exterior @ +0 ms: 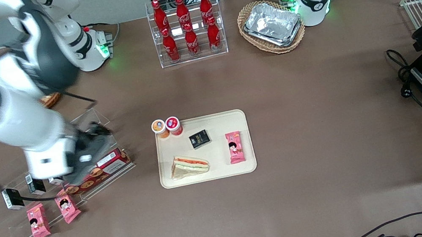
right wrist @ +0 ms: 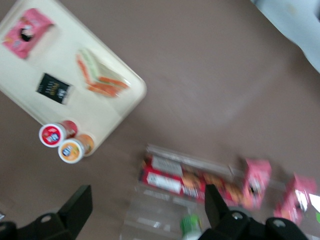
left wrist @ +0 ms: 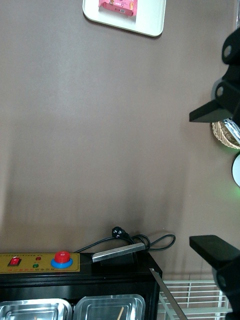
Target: Place sandwich on tray
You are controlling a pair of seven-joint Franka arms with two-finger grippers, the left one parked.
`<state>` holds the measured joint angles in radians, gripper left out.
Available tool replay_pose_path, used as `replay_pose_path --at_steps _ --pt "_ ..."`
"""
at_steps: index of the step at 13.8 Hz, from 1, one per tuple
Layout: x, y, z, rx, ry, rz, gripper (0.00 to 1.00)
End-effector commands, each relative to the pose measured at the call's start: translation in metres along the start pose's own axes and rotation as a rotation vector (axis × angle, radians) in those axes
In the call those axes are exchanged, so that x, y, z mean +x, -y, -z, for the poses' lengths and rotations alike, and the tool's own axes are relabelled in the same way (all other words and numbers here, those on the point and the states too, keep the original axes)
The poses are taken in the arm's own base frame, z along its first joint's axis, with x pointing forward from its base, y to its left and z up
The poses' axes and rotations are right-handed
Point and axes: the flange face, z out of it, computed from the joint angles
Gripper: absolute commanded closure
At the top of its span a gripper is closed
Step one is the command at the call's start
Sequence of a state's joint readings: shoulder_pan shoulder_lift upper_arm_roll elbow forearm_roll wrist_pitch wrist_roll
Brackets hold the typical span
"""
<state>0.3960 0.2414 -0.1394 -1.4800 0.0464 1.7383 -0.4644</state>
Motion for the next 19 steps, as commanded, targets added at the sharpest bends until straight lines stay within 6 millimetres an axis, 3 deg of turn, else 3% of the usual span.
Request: replay_pose_path --at_steps 1,5,9,16,19 --pt "-0.057 -0.045 0.039 -0.033 0.022 -0.234 0.00" --pt "-0.107 -0.100 0.065 -0.054 -0.010 -0.362 0.00" --pt "-0.139 -0.131 0.075 -0.065 -0.024 -0.440 0.00" --pt "-0.144 -0.139 0.077 -0.072 -0.038 -0.469 0.00" --pt "-0.140 -0.135 0.088 -0.060 -0.075 -0.570 0.00"
